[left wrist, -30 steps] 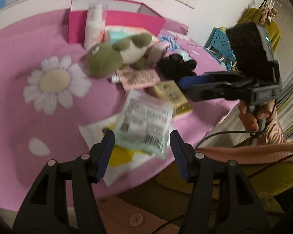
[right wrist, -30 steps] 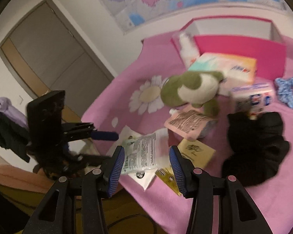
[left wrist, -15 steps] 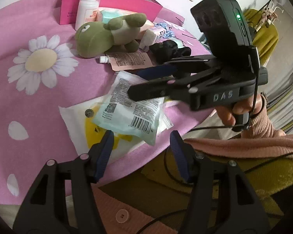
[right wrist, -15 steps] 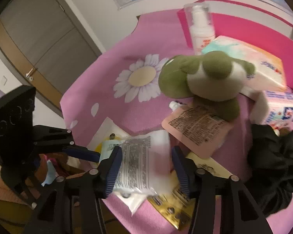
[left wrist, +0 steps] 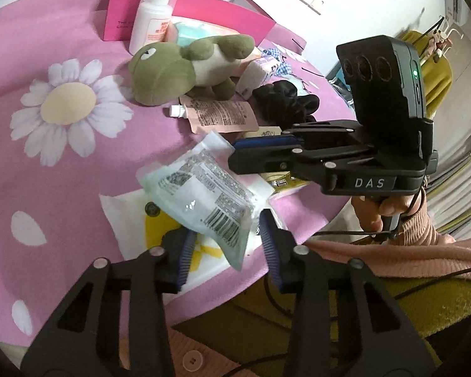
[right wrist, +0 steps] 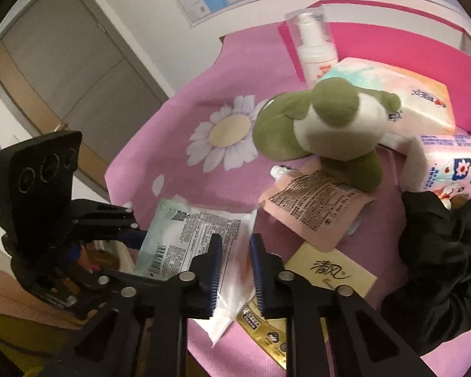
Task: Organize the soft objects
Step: 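Lift the wipes packet with the left gripper and carry it over the box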
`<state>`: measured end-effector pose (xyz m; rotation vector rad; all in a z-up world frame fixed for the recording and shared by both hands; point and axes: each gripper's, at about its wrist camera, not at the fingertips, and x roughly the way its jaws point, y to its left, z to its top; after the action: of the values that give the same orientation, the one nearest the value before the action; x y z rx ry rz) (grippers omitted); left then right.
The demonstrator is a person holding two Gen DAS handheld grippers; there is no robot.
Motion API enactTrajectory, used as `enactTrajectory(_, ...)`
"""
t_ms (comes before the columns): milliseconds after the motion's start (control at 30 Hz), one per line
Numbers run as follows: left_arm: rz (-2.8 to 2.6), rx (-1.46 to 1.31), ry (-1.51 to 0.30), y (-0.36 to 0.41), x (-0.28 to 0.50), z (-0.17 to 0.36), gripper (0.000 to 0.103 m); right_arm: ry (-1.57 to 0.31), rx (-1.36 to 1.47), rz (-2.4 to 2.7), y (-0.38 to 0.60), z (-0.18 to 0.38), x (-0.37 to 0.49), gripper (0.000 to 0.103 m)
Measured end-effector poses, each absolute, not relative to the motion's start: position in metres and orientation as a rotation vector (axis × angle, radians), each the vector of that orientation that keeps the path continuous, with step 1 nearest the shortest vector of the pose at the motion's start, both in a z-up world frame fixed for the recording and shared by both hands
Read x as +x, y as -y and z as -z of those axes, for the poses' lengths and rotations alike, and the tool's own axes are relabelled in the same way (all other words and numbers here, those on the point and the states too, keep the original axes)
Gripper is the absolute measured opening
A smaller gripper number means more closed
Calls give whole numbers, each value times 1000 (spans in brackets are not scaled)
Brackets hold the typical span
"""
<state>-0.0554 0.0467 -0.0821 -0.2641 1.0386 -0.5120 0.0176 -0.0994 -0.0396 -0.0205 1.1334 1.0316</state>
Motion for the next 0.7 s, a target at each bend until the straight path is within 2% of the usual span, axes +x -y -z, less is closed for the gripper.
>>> enactTrajectory(67, 511, -255, -1043, -45, -53, 83, 34, -1120, 5, -1036, 103, 37, 18, 13)
enactTrajectory(200, 502, -239, -1044, -45, -49, 80, 32, -1094, 59, -1032, 112, 32, 21, 9)
enactTrajectory(233, 497, -236, -1042, -45, -46, 80, 27, -1086, 71, -1028, 114, 30, 21, 9)
enactTrajectory(700, 511, -123, -903, -37, -9, 23, 27, -954, 155, -1003, 147, -16, 32, 9)
